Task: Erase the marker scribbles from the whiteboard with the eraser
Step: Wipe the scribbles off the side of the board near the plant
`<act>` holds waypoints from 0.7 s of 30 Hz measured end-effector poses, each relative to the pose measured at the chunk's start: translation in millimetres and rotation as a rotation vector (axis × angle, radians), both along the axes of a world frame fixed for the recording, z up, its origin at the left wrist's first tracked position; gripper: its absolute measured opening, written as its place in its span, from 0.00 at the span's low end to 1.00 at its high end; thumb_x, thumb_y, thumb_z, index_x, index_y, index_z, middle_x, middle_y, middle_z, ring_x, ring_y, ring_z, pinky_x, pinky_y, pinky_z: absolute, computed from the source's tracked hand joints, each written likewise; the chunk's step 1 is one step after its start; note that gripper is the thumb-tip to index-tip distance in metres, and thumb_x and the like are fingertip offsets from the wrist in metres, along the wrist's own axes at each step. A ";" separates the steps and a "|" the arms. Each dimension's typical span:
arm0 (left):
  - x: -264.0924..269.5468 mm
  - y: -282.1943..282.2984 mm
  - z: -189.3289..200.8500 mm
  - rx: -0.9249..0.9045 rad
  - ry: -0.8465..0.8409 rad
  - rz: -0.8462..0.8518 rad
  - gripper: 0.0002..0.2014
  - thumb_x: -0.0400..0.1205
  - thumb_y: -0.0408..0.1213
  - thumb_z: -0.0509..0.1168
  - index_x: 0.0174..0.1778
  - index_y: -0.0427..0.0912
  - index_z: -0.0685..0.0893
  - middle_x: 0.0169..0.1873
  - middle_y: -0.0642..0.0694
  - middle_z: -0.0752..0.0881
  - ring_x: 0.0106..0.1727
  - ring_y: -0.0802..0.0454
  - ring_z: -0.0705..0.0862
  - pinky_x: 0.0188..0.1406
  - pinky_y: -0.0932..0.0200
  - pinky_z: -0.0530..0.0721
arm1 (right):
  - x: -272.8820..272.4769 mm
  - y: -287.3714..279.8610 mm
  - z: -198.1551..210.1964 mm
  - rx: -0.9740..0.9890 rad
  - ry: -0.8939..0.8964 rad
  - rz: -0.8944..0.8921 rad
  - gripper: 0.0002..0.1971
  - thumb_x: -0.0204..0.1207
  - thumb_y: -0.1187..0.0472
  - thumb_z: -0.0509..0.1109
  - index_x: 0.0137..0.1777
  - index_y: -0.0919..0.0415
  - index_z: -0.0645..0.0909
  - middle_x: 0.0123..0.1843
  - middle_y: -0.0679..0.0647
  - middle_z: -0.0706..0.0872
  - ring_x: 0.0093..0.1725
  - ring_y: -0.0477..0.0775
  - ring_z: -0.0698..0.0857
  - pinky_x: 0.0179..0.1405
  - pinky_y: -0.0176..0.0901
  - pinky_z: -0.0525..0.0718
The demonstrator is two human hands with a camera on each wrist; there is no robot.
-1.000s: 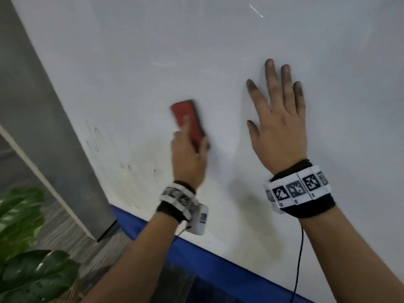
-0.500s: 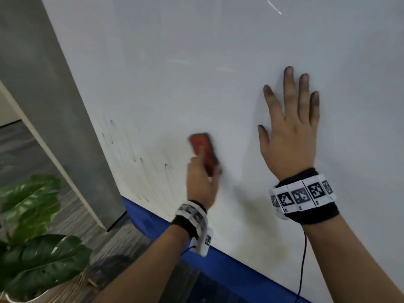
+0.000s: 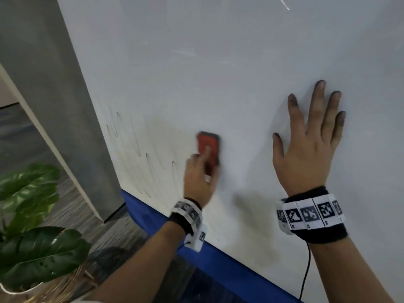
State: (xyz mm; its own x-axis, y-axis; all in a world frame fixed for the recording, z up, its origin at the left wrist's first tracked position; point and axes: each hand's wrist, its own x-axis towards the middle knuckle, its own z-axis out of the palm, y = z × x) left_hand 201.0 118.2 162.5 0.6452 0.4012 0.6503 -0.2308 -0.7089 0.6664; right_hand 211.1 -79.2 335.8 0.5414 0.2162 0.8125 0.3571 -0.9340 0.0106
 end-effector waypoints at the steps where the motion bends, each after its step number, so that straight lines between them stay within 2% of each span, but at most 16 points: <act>1: -3.0 -11.8 -1.6 0.098 -0.014 -0.072 0.28 0.81 0.44 0.74 0.76 0.47 0.74 0.54 0.43 0.82 0.52 0.45 0.79 0.52 0.48 0.84 | -1.0 8.4 -4.5 0.003 -0.002 -0.002 0.36 0.80 0.58 0.71 0.87 0.50 0.63 0.91 0.62 0.49 0.89 0.73 0.48 0.89 0.66 0.46; 3: -4.5 -12.6 0.8 0.252 -0.046 -0.129 0.27 0.80 0.45 0.74 0.73 0.51 0.74 0.54 0.44 0.82 0.50 0.45 0.79 0.50 0.47 0.84 | -3.1 25.8 -16.9 -0.040 0.013 0.014 0.34 0.78 0.61 0.73 0.84 0.49 0.69 0.91 0.61 0.51 0.89 0.75 0.48 0.88 0.69 0.48; 5: -1.2 17.4 17.0 0.248 -0.064 -0.106 0.26 0.79 0.45 0.74 0.72 0.54 0.74 0.55 0.45 0.81 0.52 0.45 0.80 0.51 0.45 0.85 | -0.8 45.5 -22.5 -0.100 0.017 0.071 0.31 0.75 0.64 0.74 0.79 0.51 0.76 0.91 0.60 0.54 0.89 0.74 0.51 0.87 0.70 0.50; 6: 2.2 38.8 25.2 0.164 -0.051 -0.066 0.27 0.79 0.46 0.74 0.73 0.55 0.73 0.56 0.46 0.81 0.53 0.45 0.80 0.53 0.44 0.85 | 1.7 55.3 -20.9 -0.119 0.013 0.095 0.29 0.75 0.64 0.75 0.77 0.51 0.78 0.91 0.60 0.55 0.89 0.73 0.52 0.87 0.70 0.51; 9: 21.0 124.6 54.8 -0.295 -0.019 0.119 0.31 0.79 0.53 0.70 0.78 0.59 0.68 0.62 0.49 0.83 0.59 0.48 0.84 0.61 0.44 0.87 | 9.3 88.6 -2.9 -0.116 -0.012 0.129 0.27 0.76 0.63 0.74 0.76 0.52 0.78 0.90 0.60 0.57 0.88 0.73 0.53 0.87 0.69 0.52; 10: 26.7 148.0 65.4 -0.378 -0.033 0.151 0.33 0.79 0.54 0.70 0.79 0.59 0.67 0.63 0.49 0.83 0.60 0.49 0.85 0.64 0.44 0.87 | 11.3 102.2 4.4 -0.108 -0.017 0.137 0.27 0.76 0.63 0.73 0.76 0.52 0.78 0.90 0.61 0.57 0.88 0.73 0.53 0.87 0.69 0.51; 11: 30.3 161.6 75.3 -0.357 -0.056 0.168 0.33 0.79 0.52 0.70 0.81 0.57 0.67 0.63 0.48 0.83 0.60 0.48 0.84 0.65 0.45 0.86 | 13.4 116.9 10.8 -0.108 -0.018 0.147 0.27 0.76 0.62 0.73 0.77 0.52 0.77 0.90 0.61 0.57 0.88 0.73 0.53 0.87 0.69 0.51; 12: 33.0 166.7 82.4 -0.257 -0.086 0.165 0.33 0.81 0.49 0.70 0.82 0.55 0.67 0.62 0.47 0.82 0.60 0.47 0.82 0.65 0.47 0.84 | 15.7 132.4 16.2 -0.118 -0.018 0.159 0.28 0.76 0.62 0.73 0.77 0.52 0.76 0.90 0.61 0.56 0.88 0.73 0.52 0.87 0.68 0.50; 14: 31.2 160.4 89.4 0.030 -0.158 0.116 0.30 0.84 0.44 0.69 0.83 0.51 0.69 0.59 0.43 0.79 0.57 0.44 0.78 0.63 0.49 0.81 | 21.3 163.3 22.2 -0.166 -0.029 0.183 0.30 0.76 0.61 0.72 0.80 0.52 0.73 0.91 0.60 0.55 0.89 0.73 0.52 0.87 0.69 0.50; 16: 30.8 160.3 77.2 0.239 -0.211 0.048 0.28 0.85 0.44 0.68 0.82 0.51 0.70 0.60 0.39 0.78 0.59 0.42 0.76 0.63 0.47 0.80 | 27.8 190.4 20.8 -0.234 -0.042 0.189 0.33 0.77 0.59 0.72 0.83 0.52 0.70 0.91 0.60 0.54 0.89 0.73 0.51 0.87 0.71 0.48; 17: 34.5 170.3 67.7 0.259 -0.216 0.041 0.28 0.85 0.45 0.68 0.82 0.52 0.70 0.60 0.39 0.78 0.59 0.42 0.76 0.63 0.48 0.81 | 31.2 200.7 18.3 -0.262 -0.041 0.180 0.34 0.78 0.58 0.72 0.85 0.52 0.68 0.91 0.60 0.53 0.89 0.73 0.50 0.87 0.72 0.46; 18: 39.5 185.9 60.1 0.191 -0.209 0.050 0.29 0.85 0.45 0.68 0.82 0.52 0.69 0.60 0.40 0.77 0.59 0.44 0.76 0.63 0.53 0.80 | 34.9 209.1 15.4 -0.280 -0.038 0.164 0.35 0.79 0.57 0.72 0.86 0.52 0.66 0.91 0.60 0.51 0.89 0.74 0.48 0.86 0.74 0.44; 20: 52.9 232.3 40.4 -0.140 -0.172 0.126 0.31 0.84 0.46 0.68 0.84 0.52 0.67 0.60 0.43 0.76 0.60 0.46 0.77 0.64 0.61 0.79 | 41.8 217.7 8.2 -0.287 -0.038 0.124 0.36 0.79 0.55 0.72 0.87 0.52 0.64 0.92 0.59 0.48 0.89 0.75 0.45 0.86 0.74 0.40; 21: 60.1 260.3 27.9 -0.331 -0.146 0.197 0.32 0.83 0.48 0.67 0.84 0.50 0.67 0.62 0.43 0.78 0.63 0.44 0.79 0.67 0.58 0.80 | 44.9 219.2 4.6 -0.286 -0.045 0.107 0.36 0.79 0.54 0.72 0.87 0.51 0.64 0.92 0.59 0.47 0.89 0.75 0.44 0.86 0.73 0.39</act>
State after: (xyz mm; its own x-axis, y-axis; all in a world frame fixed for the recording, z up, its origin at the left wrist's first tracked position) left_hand 261.1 378.5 190.4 0.4460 0.7104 0.5444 -0.2208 -0.5021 0.8361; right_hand 256.0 139.9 340.4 0.4680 0.4937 0.7330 0.4467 -0.8478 0.2859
